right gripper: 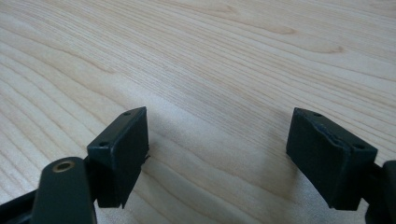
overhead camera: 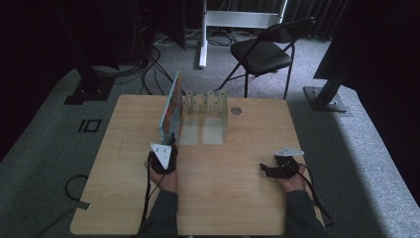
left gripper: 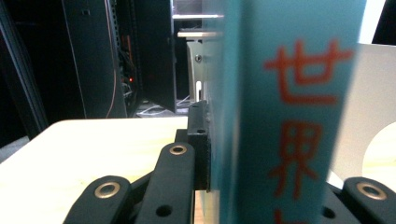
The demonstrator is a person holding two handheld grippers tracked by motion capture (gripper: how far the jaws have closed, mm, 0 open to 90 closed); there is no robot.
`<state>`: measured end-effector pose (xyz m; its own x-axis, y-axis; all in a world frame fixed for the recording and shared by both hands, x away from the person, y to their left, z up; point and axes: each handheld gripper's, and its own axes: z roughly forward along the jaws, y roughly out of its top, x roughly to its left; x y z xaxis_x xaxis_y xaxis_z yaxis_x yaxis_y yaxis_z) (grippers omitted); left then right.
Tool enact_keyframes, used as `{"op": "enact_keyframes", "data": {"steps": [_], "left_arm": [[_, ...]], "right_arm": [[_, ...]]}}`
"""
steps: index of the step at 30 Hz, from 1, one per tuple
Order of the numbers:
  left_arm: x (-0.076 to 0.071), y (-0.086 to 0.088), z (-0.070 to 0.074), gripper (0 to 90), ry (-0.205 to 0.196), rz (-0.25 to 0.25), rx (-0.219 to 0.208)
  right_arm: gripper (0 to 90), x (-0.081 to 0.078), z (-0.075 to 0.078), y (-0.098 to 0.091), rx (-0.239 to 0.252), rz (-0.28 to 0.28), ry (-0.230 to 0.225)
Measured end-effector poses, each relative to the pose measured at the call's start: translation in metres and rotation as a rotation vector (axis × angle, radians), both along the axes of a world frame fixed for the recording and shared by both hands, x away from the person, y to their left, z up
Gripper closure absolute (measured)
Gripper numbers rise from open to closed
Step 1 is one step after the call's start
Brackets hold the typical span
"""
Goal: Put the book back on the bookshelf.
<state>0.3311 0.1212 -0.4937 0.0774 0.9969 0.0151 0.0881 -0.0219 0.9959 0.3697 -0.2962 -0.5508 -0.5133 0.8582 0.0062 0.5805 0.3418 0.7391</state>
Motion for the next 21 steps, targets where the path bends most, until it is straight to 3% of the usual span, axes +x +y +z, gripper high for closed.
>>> {"op": "enact_keyframes", "data": {"steps": [21], "left_arm": [[-0.0075,0.0064,-0.0087,80.7,0.024,-0.011,-0.016]], "right_arm": [[20.8,0.0001,0.0,0.0,-0.001,0.0,-0.001]]}}
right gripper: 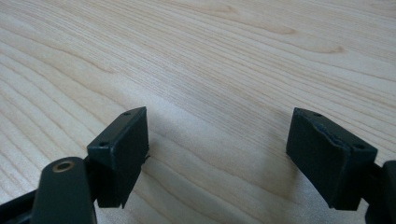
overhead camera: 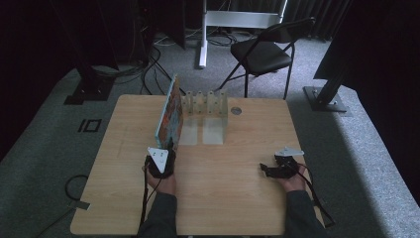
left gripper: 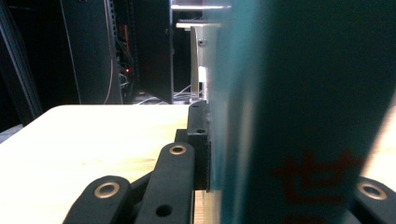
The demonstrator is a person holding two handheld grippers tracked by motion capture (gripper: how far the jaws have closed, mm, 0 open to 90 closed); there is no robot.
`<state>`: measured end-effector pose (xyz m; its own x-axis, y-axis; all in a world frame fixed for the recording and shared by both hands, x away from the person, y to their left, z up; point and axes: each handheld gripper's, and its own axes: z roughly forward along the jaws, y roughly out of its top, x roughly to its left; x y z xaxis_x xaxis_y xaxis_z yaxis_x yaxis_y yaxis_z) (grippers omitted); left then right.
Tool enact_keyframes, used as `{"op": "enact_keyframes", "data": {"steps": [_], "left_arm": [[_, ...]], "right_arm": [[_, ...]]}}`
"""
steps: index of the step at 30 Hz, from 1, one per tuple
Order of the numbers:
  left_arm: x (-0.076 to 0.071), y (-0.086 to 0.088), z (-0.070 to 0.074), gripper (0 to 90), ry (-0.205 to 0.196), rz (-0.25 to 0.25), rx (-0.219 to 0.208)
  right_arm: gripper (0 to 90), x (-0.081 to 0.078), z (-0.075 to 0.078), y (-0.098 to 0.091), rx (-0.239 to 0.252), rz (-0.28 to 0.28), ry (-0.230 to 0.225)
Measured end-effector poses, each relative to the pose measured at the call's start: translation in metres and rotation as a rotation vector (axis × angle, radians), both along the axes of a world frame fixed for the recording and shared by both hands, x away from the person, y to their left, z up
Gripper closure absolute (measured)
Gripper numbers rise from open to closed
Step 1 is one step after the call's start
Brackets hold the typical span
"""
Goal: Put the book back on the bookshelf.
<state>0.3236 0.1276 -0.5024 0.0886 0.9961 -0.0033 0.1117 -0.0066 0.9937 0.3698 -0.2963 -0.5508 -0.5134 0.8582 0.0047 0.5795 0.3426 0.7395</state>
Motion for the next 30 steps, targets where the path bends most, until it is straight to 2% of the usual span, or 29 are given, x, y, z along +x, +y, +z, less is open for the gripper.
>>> {"op": "enact_keyframes", "data": {"steps": [30], "left_arm": [[-0.0013,0.0032,-0.0022,80.1,-0.001,-0.009,0.002]], "right_arm": [[20.8,0.0002,0.0,0.0002,0.001,0.002,0.0]]}}
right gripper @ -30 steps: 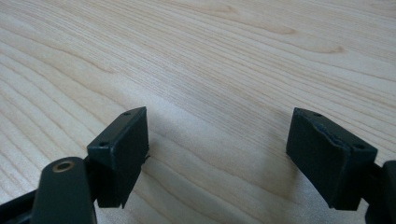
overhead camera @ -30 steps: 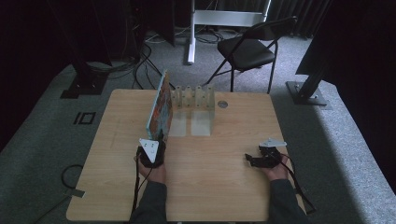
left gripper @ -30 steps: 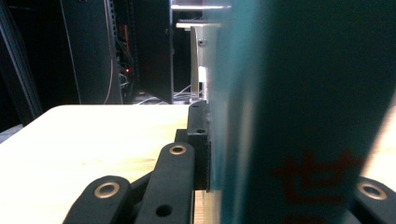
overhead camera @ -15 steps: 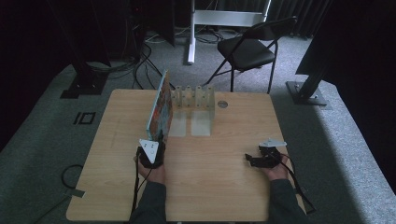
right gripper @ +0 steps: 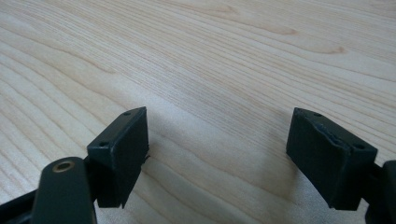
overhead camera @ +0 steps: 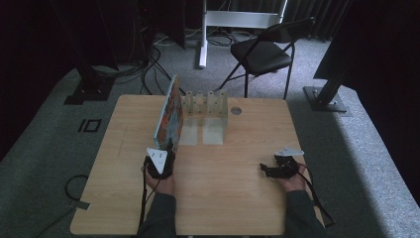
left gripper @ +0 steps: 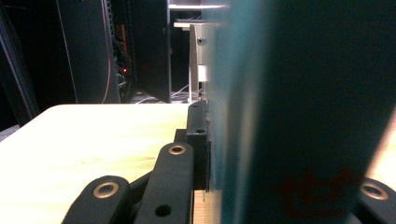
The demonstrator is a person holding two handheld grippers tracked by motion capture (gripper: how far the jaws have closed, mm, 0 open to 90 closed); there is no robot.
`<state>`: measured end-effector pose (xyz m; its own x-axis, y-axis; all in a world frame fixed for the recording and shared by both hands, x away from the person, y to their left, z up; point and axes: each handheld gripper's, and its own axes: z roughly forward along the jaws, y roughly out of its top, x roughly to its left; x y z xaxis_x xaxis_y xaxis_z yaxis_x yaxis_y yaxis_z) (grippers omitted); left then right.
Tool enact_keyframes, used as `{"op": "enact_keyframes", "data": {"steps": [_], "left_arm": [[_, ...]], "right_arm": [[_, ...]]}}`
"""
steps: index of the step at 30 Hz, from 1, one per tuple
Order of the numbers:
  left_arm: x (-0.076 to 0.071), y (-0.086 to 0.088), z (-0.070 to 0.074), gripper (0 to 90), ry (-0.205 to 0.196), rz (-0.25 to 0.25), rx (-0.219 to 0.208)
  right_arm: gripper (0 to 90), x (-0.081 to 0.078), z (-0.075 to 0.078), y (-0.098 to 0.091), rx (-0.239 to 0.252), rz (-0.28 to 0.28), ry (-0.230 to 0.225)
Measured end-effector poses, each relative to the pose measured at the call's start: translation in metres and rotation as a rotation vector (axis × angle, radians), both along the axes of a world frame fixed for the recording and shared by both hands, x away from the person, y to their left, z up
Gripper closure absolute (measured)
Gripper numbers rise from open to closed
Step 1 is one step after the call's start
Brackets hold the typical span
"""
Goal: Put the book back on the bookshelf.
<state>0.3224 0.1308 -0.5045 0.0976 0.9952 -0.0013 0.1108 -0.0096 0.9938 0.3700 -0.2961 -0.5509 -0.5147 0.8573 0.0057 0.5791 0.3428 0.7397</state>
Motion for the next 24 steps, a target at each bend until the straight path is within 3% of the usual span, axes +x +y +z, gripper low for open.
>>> {"op": "enact_keyframes", "data": {"steps": [24], "left_arm": [[0.0004,0.0046,-0.0008,78.4,-0.004,-0.005,0.01]], "right_arm": [[20.8,0.0,0.0,0.0,-0.001,0.001,-0.001]]}}
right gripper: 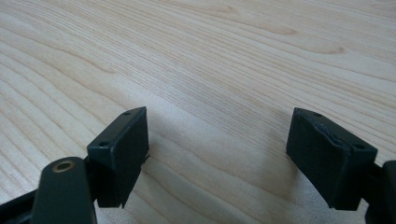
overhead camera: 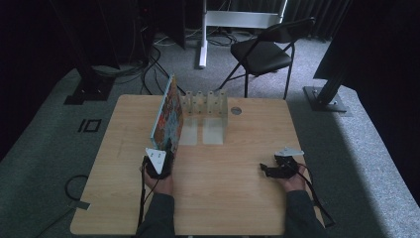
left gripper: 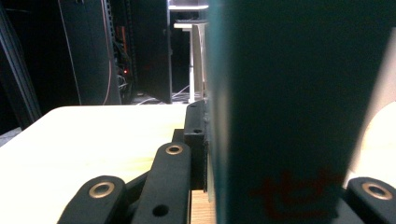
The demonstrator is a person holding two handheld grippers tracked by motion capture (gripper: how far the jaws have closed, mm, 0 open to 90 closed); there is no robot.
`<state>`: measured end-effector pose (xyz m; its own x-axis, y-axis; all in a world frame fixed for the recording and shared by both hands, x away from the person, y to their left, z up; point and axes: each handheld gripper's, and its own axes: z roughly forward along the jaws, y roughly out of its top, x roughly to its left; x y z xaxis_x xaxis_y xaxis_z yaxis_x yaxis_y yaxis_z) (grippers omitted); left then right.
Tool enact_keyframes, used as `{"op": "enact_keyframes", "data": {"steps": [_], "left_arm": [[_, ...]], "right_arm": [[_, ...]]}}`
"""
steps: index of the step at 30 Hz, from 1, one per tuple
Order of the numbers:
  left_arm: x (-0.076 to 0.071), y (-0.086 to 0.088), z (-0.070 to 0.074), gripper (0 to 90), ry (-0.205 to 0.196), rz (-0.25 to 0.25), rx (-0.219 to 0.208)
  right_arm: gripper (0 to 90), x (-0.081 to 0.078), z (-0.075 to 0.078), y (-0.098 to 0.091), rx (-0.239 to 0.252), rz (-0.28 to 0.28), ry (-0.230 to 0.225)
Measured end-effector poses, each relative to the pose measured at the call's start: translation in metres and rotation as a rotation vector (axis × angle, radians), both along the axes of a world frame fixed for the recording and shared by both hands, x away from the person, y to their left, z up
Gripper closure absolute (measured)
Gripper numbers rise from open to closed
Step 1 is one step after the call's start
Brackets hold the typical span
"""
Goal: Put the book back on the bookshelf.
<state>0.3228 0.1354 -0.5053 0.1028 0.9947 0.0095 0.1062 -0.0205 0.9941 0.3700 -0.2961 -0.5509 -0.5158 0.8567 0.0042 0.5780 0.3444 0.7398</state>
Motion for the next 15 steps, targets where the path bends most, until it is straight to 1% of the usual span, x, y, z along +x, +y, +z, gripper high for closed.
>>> {"op": "enact_keyframes", "data": {"steps": [8,11,15], "left_arm": [[0.0005,0.0006,-0.0003,77.0,0.001,-0.004,0.013],[0.0007,0.0008,-0.0003,75.3,0.006,-0.006,0.014],[0.0011,0.0013,-0.0006,71.0,0.012,-0.013,0.015]], "right_arm": [[20.8,0.0,0.0,0.0,0.0,0.0,0.0],[20.8,0.0,0.0,0.0,0.0,0.0,0.0],[20.8,0.0,0.0,0.0,0.0,0.0,0.0]]}}
